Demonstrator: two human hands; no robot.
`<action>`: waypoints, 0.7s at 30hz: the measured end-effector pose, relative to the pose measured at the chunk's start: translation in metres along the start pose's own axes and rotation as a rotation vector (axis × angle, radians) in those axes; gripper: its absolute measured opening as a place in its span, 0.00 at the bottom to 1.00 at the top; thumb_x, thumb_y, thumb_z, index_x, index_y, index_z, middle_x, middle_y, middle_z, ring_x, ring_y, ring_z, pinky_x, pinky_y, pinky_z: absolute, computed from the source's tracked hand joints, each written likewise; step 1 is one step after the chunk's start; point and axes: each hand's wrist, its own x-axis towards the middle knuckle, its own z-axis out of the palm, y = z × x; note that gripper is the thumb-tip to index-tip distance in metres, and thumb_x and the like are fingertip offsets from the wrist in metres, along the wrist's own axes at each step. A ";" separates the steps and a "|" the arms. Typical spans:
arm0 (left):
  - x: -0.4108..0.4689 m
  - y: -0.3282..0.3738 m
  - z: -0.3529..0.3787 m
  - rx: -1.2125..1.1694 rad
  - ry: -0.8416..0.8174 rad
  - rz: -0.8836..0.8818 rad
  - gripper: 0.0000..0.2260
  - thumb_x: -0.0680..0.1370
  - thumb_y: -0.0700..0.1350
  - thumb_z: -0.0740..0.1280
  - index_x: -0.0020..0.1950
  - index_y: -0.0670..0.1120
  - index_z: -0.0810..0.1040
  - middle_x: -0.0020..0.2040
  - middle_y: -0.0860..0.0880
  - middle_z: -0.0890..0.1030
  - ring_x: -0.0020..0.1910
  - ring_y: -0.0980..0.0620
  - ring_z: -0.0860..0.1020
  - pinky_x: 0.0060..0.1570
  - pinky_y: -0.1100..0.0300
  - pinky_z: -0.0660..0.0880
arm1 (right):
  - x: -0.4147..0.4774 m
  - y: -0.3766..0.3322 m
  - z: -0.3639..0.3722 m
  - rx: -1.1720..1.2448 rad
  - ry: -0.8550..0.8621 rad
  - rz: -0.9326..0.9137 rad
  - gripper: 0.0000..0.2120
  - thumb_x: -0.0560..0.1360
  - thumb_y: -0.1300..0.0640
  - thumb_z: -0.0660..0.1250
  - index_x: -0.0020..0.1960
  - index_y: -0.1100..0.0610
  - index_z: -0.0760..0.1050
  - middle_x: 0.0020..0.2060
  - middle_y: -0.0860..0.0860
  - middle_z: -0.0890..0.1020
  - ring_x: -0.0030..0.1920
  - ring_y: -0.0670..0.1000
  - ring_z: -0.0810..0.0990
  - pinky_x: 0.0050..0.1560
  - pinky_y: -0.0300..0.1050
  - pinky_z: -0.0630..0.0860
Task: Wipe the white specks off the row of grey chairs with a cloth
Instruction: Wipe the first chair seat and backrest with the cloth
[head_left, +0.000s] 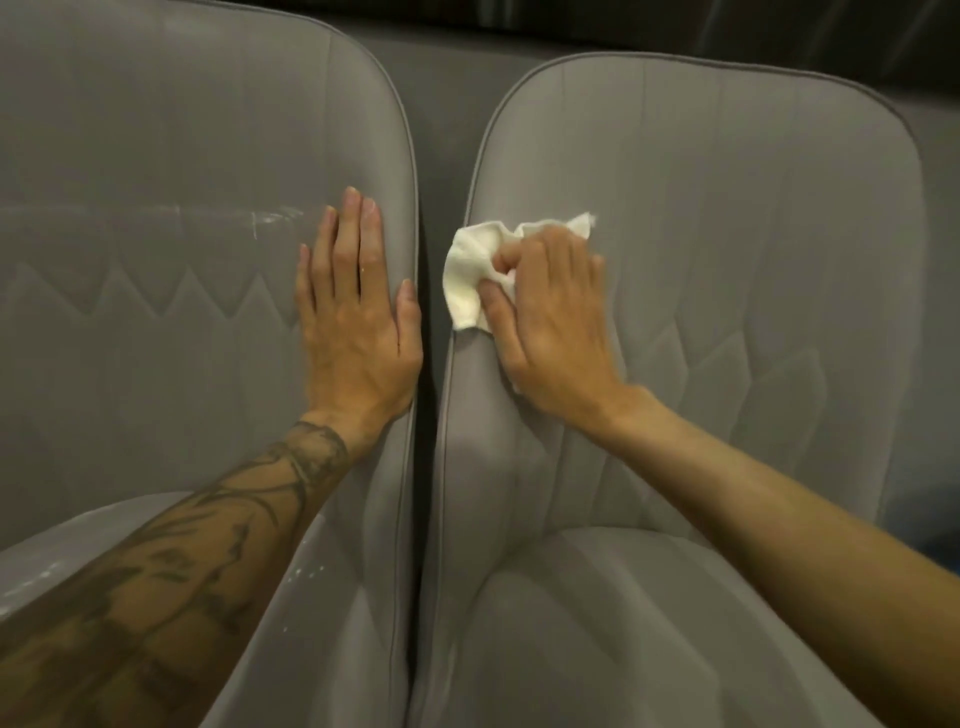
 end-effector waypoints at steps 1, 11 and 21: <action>0.000 0.000 0.000 -0.003 -0.003 -0.004 0.29 0.85 0.48 0.57 0.85 0.41 0.54 0.85 0.43 0.56 0.84 0.43 0.53 0.81 0.39 0.54 | 0.013 0.005 -0.001 -0.035 0.026 0.003 0.10 0.80 0.53 0.61 0.54 0.59 0.73 0.51 0.57 0.75 0.53 0.58 0.73 0.51 0.55 0.68; 0.001 0.000 0.002 0.000 0.003 -0.001 0.29 0.85 0.48 0.57 0.85 0.41 0.55 0.85 0.43 0.56 0.84 0.43 0.54 0.80 0.39 0.54 | -0.096 -0.022 0.018 -0.034 -0.085 -0.072 0.12 0.81 0.53 0.61 0.60 0.60 0.72 0.55 0.60 0.73 0.54 0.62 0.73 0.54 0.59 0.71; 0.000 0.000 0.001 0.002 0.002 0.002 0.29 0.85 0.47 0.57 0.85 0.41 0.54 0.85 0.43 0.55 0.84 0.43 0.53 0.80 0.39 0.54 | 0.029 -0.009 0.016 -0.104 0.215 0.200 0.10 0.80 0.51 0.62 0.54 0.58 0.72 0.52 0.56 0.75 0.52 0.57 0.73 0.49 0.55 0.71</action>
